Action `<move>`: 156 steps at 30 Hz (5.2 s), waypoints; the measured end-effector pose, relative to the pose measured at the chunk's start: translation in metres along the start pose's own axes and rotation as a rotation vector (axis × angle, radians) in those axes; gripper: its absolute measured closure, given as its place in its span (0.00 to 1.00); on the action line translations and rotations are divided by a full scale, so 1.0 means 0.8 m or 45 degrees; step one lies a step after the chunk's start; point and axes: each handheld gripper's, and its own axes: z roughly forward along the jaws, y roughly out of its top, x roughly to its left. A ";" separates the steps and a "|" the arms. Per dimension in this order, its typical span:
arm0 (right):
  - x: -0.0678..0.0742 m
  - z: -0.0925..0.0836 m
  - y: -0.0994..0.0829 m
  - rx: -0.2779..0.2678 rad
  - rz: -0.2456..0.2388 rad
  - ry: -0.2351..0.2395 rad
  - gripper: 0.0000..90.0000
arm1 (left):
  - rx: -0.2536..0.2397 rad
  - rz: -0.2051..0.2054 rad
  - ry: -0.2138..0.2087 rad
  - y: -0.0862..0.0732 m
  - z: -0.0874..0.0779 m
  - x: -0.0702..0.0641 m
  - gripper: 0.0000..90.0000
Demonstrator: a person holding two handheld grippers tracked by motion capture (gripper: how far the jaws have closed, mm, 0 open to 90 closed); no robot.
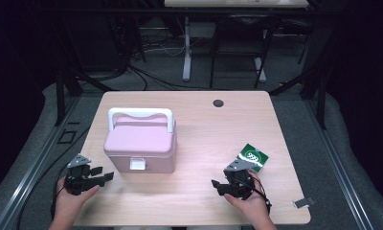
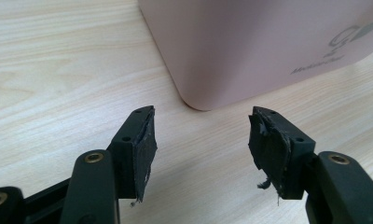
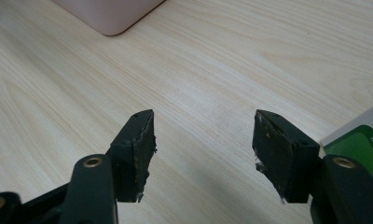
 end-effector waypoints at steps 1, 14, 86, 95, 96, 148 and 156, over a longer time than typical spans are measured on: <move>-0.001 0.002 -0.002 0.004 -0.009 0.000 0.44 | 0.001 0.003 -0.006 0.000 0.001 0.000 0.46; -0.003 0.017 -0.004 0.009 0.041 -0.130 0.48 | -0.016 0.019 -0.022 -0.002 -0.004 -0.005 0.47; 0.003 0.075 0.100 -0.082 0.131 0.010 0.91 | 0.029 -0.002 -0.139 0.084 0.020 -0.026 0.83; 0.007 0.070 0.106 -0.140 0.118 0.023 0.96 | 0.030 0.044 -0.142 0.087 0.023 -0.042 0.89; 0.007 0.070 0.106 -0.140 0.118 0.023 0.96 | 0.030 0.044 -0.142 0.087 0.023 -0.042 0.90; -0.074 0.076 0.160 -0.131 0.150 -0.069 1.00 | 0.042 -0.021 -0.180 0.124 0.049 -0.052 1.00; -0.064 0.080 0.166 -0.076 0.097 0.034 1.00 | 0.028 -0.041 -0.237 0.129 0.052 -0.044 1.00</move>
